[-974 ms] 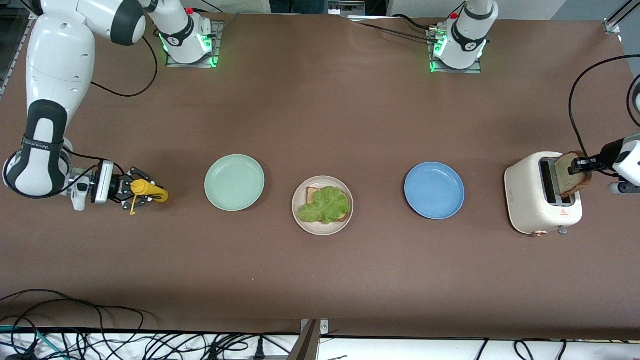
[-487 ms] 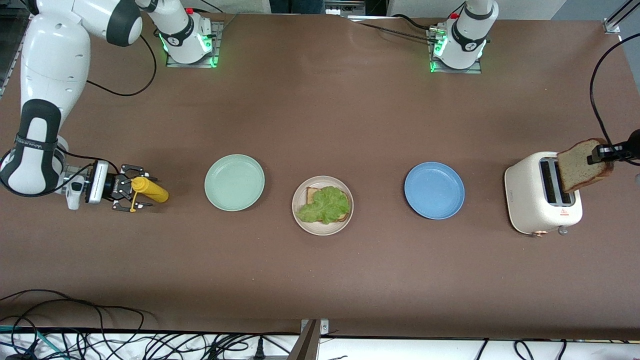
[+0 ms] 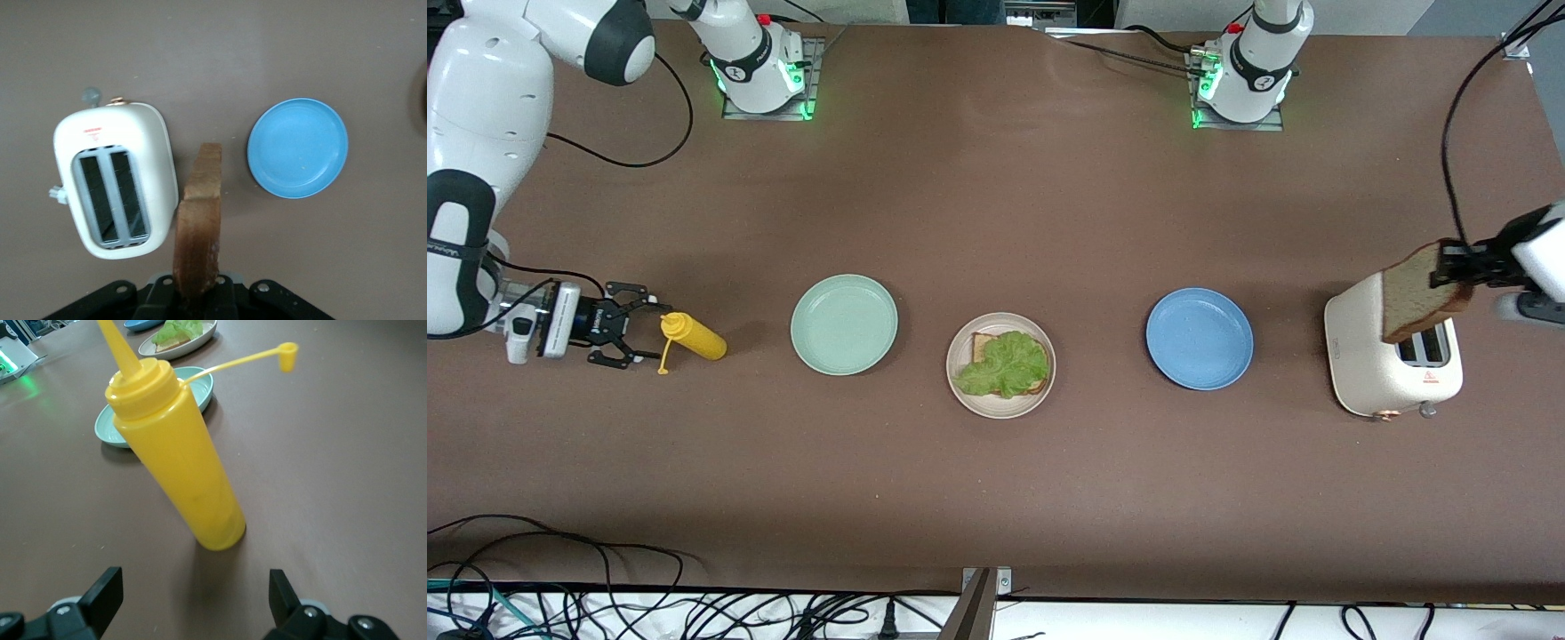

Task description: Make sandwich on beige plate with both arms

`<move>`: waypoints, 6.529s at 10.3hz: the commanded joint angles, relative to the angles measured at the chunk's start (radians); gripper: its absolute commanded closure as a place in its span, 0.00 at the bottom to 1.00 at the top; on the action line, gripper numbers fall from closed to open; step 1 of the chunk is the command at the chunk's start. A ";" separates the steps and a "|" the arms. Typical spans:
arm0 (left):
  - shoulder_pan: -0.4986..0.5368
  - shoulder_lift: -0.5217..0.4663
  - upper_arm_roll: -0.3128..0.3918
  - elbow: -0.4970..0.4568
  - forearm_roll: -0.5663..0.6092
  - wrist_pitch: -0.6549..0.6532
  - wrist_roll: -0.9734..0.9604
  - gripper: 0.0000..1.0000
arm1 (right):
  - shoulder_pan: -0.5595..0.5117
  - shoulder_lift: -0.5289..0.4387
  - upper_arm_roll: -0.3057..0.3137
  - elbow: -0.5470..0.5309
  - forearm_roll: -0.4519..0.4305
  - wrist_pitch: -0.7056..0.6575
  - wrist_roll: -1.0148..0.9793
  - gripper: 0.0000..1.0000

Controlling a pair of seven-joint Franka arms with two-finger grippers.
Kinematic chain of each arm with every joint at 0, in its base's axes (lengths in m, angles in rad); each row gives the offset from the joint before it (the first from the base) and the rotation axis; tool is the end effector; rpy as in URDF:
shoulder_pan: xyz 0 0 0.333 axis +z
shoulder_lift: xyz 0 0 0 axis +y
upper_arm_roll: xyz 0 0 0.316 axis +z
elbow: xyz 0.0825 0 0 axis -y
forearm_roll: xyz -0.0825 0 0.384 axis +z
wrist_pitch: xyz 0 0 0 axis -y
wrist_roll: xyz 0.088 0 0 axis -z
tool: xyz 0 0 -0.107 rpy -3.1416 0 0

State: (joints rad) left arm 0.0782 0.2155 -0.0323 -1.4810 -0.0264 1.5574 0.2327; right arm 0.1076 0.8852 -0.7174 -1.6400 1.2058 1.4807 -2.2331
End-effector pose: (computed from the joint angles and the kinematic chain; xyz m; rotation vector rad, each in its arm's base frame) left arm 0.6112 0.0271 0.5397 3.0693 -0.2848 -0.2053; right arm 0.5838 -0.2171 0.1661 -1.9250 -1.2959 -0.5954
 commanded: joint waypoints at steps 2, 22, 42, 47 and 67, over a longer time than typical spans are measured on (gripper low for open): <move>-0.125 0.021 0.003 0.030 -0.116 -0.025 -0.175 1.00 | -0.060 -0.009 0.003 0.207 -0.158 -0.092 0.285 0.03; -0.538 0.551 0.002 0.051 -1.065 0.650 0.086 1.00 | 0.060 -0.188 0.224 0.565 -0.621 -0.239 1.632 0.03; -0.305 0.362 0.014 0.013 -0.609 0.383 0.148 0.00 | -0.069 -0.675 0.679 0.104 -1.183 0.234 2.264 0.00; -0.244 0.236 0.017 0.019 -0.314 0.199 0.079 0.00 | -0.074 -0.670 0.670 0.104 -1.184 0.233 2.262 0.00; -0.063 -0.232 -0.069 -0.182 0.071 0.029 -0.236 0.00 | -0.074 -0.667 0.664 0.108 -1.160 0.220 2.268 0.00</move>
State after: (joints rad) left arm 0.0063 0.0179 -0.0867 -1.6381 0.0238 1.5722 0.0144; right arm 0.0410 0.2255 -0.0568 -1.5338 0.0284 1.7120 0.0288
